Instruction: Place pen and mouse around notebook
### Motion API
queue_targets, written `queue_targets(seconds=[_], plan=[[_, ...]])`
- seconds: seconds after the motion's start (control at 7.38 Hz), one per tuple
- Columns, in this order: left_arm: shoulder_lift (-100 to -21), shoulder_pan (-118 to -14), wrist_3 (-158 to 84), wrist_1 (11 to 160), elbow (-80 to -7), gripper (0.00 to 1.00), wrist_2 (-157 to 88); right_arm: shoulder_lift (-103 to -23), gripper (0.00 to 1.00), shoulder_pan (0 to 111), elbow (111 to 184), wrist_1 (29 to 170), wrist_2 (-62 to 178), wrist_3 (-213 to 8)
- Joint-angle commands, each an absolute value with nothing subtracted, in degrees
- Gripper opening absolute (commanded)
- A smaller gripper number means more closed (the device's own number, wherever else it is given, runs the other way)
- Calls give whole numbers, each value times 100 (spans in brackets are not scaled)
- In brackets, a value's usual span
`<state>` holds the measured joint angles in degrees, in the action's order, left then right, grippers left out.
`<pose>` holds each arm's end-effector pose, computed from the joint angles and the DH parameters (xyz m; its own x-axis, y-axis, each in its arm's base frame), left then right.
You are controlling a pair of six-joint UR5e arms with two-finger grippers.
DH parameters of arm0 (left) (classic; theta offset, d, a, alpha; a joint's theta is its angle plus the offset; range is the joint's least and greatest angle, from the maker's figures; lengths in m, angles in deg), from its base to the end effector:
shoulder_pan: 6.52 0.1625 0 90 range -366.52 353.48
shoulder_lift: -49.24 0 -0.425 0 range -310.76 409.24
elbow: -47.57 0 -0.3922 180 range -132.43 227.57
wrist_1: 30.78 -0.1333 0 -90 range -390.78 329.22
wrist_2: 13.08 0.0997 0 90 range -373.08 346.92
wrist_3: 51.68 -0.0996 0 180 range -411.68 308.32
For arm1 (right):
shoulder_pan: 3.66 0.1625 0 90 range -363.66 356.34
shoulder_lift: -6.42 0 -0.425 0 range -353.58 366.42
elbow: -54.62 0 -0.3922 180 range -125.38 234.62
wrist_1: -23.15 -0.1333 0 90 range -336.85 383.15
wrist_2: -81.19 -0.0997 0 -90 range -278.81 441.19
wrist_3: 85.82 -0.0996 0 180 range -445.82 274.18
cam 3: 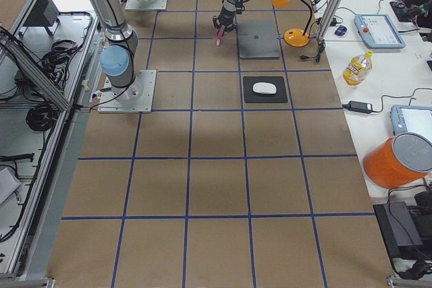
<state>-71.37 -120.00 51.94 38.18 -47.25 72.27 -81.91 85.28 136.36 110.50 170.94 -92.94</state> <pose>-0.3719 -0.5012 0.1800 -0.1579 -0.9526 -0.2600 -0.9872 0.1588 0.0178 0.1243 -0.5107 0.5398 -0.9898 0.1417 -0.0128 0.1422 0.9875 -0.0676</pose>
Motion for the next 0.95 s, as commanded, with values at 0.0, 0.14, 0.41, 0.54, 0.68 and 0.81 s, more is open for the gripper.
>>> queue_targets(seconds=[0.0, 0.14, 0.41, 0.54, 0.68, 0.81], plan=[[-7108, -11990, 5125, 3882, -4648, 72, 7226, -8191, 100, 8528, 13636, 11060, 17092, -9294], [-6916, -11929, 4846, 3909, -4630, 77, 7226, -8191, 100, 8528, 13636, 11042, 17101, -9294], [-6443, -11553, 3017, 4031, -4621, 89, 7653, -8200, 100, 8537, 13636, 11034, 17092, -9294], [-6109, -11264, 1901, 4467, -4604, 95, 7988, -8200, 100, 8537, 13636, 11033, 17101, -9294], [-5767, -10826, 915, 4855, -4603, 96, 8043, -8191, 100, 8537, 13636, 11025, 17101, -9294], [-5424, -10395, -104, 5163, -4595, 99, 8044, -8200, 100, 8537, 13636, 11025, 17101, -9294]])
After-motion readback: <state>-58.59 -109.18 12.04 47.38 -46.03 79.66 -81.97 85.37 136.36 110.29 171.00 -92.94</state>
